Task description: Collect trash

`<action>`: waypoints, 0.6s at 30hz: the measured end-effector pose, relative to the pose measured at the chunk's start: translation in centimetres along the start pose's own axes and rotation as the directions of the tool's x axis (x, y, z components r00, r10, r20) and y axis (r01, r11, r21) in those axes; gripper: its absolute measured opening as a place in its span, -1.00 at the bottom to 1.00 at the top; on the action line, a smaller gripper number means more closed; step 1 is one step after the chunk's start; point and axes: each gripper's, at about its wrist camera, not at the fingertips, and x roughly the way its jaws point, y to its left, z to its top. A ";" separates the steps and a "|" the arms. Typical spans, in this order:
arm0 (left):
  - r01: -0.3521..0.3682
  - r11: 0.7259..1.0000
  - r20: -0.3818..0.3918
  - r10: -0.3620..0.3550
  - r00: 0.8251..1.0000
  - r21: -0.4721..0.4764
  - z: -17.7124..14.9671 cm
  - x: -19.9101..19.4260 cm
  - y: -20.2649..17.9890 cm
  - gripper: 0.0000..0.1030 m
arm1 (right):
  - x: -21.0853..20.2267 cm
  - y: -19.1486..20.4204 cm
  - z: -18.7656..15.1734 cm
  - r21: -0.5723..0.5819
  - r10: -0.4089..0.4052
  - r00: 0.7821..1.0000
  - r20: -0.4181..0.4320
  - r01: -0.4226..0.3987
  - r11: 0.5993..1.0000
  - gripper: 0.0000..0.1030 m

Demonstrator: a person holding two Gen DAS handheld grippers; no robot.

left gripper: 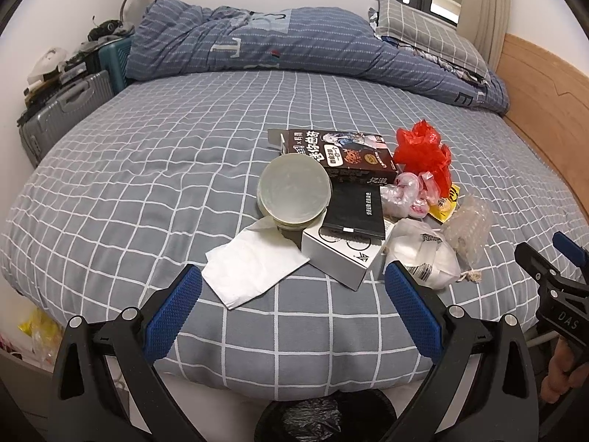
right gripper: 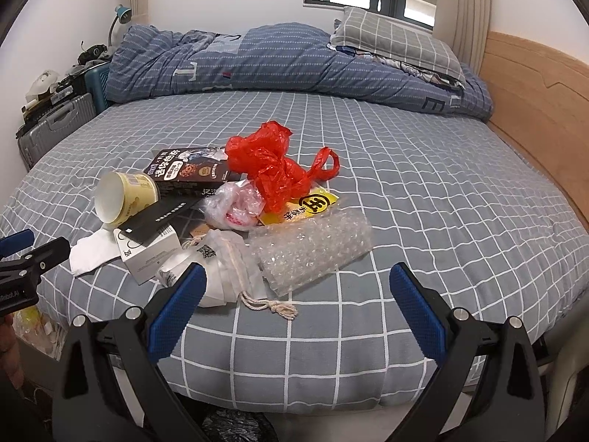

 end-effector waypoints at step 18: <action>0.002 1.000 -0.004 -0.002 1.000 0.004 0.0 0.0 -0.3 0.89 | 0.0 -0.4 0.1 0.009 -0.005 1.000 0.002 0.005 1.000 0.86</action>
